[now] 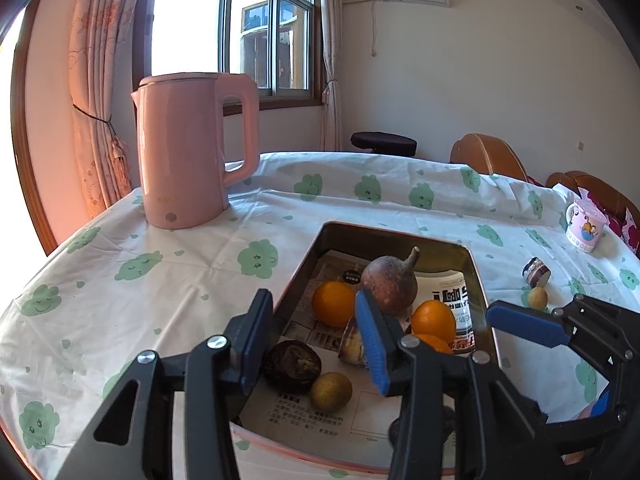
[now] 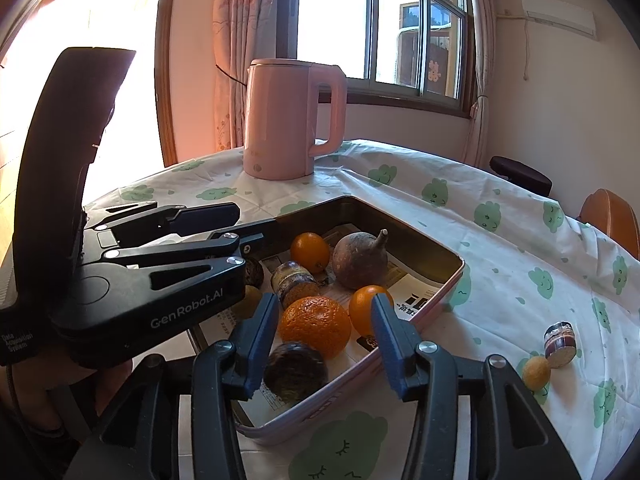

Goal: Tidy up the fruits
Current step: 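Open the left gripper to drop the grainy-lidded jar while the right releases the dark fruit, then move both grippers away from the tin toward the remaining items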

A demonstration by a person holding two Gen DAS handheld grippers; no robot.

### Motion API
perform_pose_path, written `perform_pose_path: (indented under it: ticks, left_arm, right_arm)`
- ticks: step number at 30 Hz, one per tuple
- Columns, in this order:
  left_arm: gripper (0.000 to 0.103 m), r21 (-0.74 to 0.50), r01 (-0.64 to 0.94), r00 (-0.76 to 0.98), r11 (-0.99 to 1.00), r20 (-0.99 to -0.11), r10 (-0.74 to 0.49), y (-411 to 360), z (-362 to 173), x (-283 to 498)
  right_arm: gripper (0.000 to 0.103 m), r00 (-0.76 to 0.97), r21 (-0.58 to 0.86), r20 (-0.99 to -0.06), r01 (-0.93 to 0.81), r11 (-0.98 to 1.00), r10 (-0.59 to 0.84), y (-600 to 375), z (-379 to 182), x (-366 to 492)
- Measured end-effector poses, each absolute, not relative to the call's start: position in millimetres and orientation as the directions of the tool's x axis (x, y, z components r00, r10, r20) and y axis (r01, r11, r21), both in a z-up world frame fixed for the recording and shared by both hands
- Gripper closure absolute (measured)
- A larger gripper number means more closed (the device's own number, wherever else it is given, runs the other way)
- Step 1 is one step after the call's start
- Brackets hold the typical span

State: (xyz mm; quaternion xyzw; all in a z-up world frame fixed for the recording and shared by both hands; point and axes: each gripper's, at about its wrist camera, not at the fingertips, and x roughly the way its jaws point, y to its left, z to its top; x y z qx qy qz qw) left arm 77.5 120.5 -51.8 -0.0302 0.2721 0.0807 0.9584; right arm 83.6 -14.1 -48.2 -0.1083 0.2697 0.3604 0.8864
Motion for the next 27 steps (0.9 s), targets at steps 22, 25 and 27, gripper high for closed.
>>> perform_pose_path:
  ticks: [22, 25, 27]
  left_arm:
    - [0.023, -0.037, -0.147, 0.899, 0.988, -0.422, 0.118, 87.1, -27.2, 75.1]
    - [0.019, -0.016, -0.117, 0.904, 0.993, -0.416, 0.100, 71.6, -24.8, 78.9]
    - [0.017, 0.002, -0.107, 0.905, 0.994, -0.413, 0.098, 63.4, -24.5, 81.3]
  right_arm:
    - [0.044, 0.727, -0.020, -0.611, -0.410, 0.912, 0.313, -126.8, -52.6, 138.7]
    - [0.044, 0.690, 0.003, -0.659, -0.398, 0.917, 0.301, -134.3, -60.9, 148.9]
    - [0.044, 0.663, 0.011, -0.687, -0.399, 0.917, 0.297, -134.6, -67.2, 153.4]
